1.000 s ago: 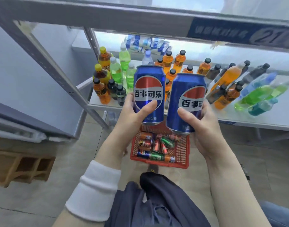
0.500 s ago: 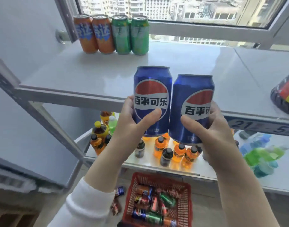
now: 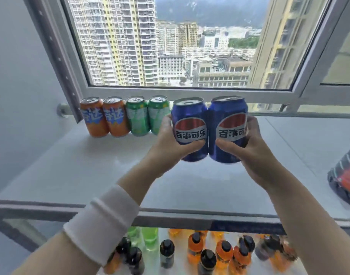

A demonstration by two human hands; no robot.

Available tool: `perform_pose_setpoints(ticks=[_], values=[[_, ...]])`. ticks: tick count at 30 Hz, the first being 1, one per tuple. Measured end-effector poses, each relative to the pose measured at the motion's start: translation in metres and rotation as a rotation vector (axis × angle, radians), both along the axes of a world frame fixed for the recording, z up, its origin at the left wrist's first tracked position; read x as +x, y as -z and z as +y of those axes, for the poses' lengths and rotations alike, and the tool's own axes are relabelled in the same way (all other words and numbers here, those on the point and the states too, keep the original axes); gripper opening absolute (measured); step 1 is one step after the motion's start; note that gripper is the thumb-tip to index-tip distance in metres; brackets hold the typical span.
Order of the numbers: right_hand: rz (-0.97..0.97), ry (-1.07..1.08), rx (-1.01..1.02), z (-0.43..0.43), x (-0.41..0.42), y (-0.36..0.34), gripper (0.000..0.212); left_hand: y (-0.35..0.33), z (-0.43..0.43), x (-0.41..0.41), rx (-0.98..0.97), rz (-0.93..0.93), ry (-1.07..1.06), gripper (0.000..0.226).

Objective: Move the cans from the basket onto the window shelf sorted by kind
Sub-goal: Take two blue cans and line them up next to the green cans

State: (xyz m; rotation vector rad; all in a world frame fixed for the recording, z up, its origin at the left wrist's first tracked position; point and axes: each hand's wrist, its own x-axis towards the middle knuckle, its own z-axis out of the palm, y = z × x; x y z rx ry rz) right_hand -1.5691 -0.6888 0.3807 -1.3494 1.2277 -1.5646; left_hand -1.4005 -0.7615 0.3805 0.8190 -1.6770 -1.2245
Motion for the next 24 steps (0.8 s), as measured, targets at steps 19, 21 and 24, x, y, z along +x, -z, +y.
perform_pose_setpoints(ticks=[19, 21, 24], values=[[0.095, 0.157, 0.108, -0.122, -0.053, 0.029, 0.070, 0.010, -0.117, -0.051, -0.098, -0.225, -0.052, 0.075], [0.088, 0.165, 0.115, -0.128, -0.051, 0.029, 0.065, 0.010, -0.123, -0.053, -0.101, -0.247, -0.063, 0.077], [0.083, 0.175, 0.135, -0.136, -0.049, 0.030, 0.063, 0.011, -0.127, -0.056, -0.099, -0.267, -0.081, 0.078]])
